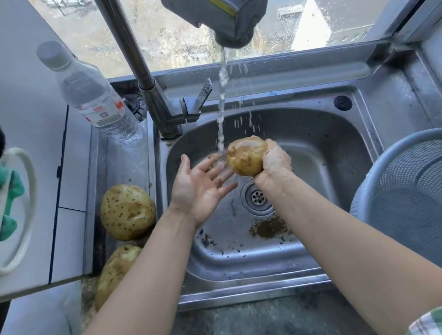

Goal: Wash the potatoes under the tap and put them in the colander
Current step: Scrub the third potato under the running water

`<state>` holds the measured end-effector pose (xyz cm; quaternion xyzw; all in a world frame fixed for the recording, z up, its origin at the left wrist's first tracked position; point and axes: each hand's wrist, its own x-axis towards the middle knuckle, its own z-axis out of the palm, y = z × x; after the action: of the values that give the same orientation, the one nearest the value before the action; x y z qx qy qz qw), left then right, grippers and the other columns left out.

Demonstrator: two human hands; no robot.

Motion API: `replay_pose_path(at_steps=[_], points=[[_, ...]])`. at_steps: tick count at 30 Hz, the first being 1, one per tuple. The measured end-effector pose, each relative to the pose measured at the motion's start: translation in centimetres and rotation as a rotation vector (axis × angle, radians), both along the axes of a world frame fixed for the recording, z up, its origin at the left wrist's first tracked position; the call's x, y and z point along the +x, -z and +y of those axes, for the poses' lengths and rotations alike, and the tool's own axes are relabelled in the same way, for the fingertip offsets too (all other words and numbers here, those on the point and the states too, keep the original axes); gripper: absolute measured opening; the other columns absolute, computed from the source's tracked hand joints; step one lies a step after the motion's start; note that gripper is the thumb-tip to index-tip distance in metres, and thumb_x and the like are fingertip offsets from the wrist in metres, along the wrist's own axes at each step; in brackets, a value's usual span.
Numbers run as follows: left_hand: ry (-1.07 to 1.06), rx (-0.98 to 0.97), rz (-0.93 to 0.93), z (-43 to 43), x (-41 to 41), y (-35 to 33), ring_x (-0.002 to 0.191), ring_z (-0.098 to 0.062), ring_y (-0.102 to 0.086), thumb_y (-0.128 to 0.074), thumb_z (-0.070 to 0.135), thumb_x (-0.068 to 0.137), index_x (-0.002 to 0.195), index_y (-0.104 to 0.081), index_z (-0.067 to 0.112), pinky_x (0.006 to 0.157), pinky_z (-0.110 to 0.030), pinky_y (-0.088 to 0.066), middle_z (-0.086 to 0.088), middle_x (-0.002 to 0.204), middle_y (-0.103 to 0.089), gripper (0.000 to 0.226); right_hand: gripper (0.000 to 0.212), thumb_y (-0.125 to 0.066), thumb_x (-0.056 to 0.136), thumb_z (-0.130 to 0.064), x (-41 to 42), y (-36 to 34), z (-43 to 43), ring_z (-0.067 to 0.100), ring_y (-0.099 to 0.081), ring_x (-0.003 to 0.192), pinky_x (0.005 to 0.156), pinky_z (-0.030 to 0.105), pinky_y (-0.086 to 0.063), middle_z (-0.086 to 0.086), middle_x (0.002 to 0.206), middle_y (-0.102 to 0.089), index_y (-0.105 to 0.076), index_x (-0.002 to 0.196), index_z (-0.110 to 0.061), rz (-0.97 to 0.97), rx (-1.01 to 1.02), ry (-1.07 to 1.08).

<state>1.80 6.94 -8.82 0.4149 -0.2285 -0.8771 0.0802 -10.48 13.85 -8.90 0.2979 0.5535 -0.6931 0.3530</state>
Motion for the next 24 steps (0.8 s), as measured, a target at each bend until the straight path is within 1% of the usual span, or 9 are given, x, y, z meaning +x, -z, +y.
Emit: replay_pose_path(at_steps=[4, 7, 9, 11, 13, 15, 18, 21, 24], points=[[-0.067, 0.203, -0.007, 0.8, -1.9, -0.3, 0.145, -0.045, -0.029, -0.003, 0.070, 0.096, 0.157, -0.014, -0.001, 0.118, -0.062, -0.017, -0.026, 0.160, -0.024, 0.094, 0.025, -0.048, 0.099, -0.028, 0.0, 1.1, 0.7, 0.022, -0.063, 0.070, 0.063, 0.034, -0.055, 0.006, 0.084, -0.065, -0.062, 0.086, -0.011, 0.017, 0.136, 0.029], [-0.094, 0.245, -0.055, 1.3, -2.3, -1.0, 0.152, -0.042, -0.001, -0.006, 0.063, 0.100, 0.151, -0.020, -0.010, 0.122, -0.057, -0.005, -0.028, 0.163, -0.002, 0.090, 0.031, -0.048, 0.098, -0.031, -0.2, 1.5, 0.9, 0.028, -0.066, 0.088, 0.070, 0.039, -0.057, 0.011, 0.104, -0.064, -0.061, 0.113, -0.008, 0.047, 0.184, 0.040], [-0.093, 0.223, -0.083, 1.5, -1.7, -1.1, 0.152, -0.041, 0.000, -0.011, 0.052, 0.104, 0.149, -0.023, -0.010, 0.122, -0.058, -0.005, -0.027, 0.163, -0.002, 0.078, 0.036, -0.047, 0.098, -0.033, -0.1, 1.5, 0.9, 0.030, -0.066, 0.096, 0.065, 0.036, -0.056, 0.012, 0.110, -0.064, -0.060, 0.119, -0.008, 0.052, 0.184, 0.037], [-0.045, 0.185, -0.118, 1.5, -1.0, -1.0, 0.151, -0.042, -0.012, -0.019, 0.040, 0.106, 0.149, -0.029, -0.007, 0.120, -0.061, -0.013, -0.024, 0.161, -0.023, 0.065, 0.034, -0.046, 0.098, -0.033, 0.1, 1.3, 0.9, 0.031, -0.067, 0.097, 0.062, 0.034, -0.055, 0.013, 0.114, -0.065, -0.064, 0.115, -0.009, 0.057, 0.177, 0.024], [0.033, 0.038, -0.203, 1.5, -0.8, -1.1, 0.130, -0.033, -0.045, -0.032, 0.033, 0.105, 0.121, -0.060, 0.001, 0.105, -0.054, -0.038, -0.012, 0.120, -0.057, 0.045, 0.030, -0.046, 0.099, -0.031, 0.5, 1.1, 0.8, 0.030, -0.067, 0.094, 0.058, 0.032, -0.054, 0.014, 0.114, -0.066, -0.068, 0.102, -0.011, 0.067, 0.181, 0.003], [0.114, -0.216, -0.374, 1.8, -1.4, -2.0, 0.095, -0.020, -0.052, -0.055, 0.027, 0.099, 0.101, -0.071, 0.008, 0.072, -0.034, -0.043, -0.004, 0.097, -0.058, 0.025, 0.028, -0.046, 0.099, -0.029, 0.8, 0.8, 0.8, 0.030, -0.066, 0.092, 0.052, 0.029, -0.052, 0.015, 0.113, -0.065, -0.068, 0.100, -0.012, 0.072, 0.179, -0.007], [0.024, -0.469, -0.522, 2.1, -2.3, -2.1, 0.072, -0.012, -0.053, -0.078, 0.014, 0.084, 0.085, -0.071, 0.006, 0.065, -0.025, -0.045, 0.000, 0.078, -0.062, 0.010, 0.031, -0.046, 0.099, -0.028, 0.9, 0.3, 1.0, 0.032, -0.067, 0.091, 0.050, 0.029, -0.052, 0.016, 0.112, -0.066, -0.071, 0.084, -0.017, 0.073, 0.154, -0.003], [0.028, -0.555, -0.535, 2.0, -3.7, -1.2, 0.088, -0.025, -0.066, -0.078, 0.019, 0.085, 0.081, -0.066, 0.011, 0.079, -0.035, -0.054, -0.002, 0.079, -0.064, 0.015, 0.036, -0.045, 0.100, -0.026, 0.7, 0.0, 1.5, 0.031, -0.065, 0.087, 0.057, 0.034, -0.055, 0.016, 0.108, -0.065, -0.068, 0.073, -0.020, 0.075, 0.153, 0.019], [0.166, -0.399, -0.427, 2.4, -4.5, -2.0, 0.124, -0.030, -0.052, -0.039, 0.052, 0.102, 0.120, -0.060, 0.022, 0.088, -0.047, -0.044, -0.002, 0.119, -0.061, 0.040, 0.031, -0.046, 0.100, -0.027, 0.7, 0.0, 2.1, 0.031, -0.065, 0.091, 0.061, 0.035, -0.056, 0.016, 0.111, -0.063, -0.067, 0.079, -0.017, 0.056, 0.161, 0.046]])
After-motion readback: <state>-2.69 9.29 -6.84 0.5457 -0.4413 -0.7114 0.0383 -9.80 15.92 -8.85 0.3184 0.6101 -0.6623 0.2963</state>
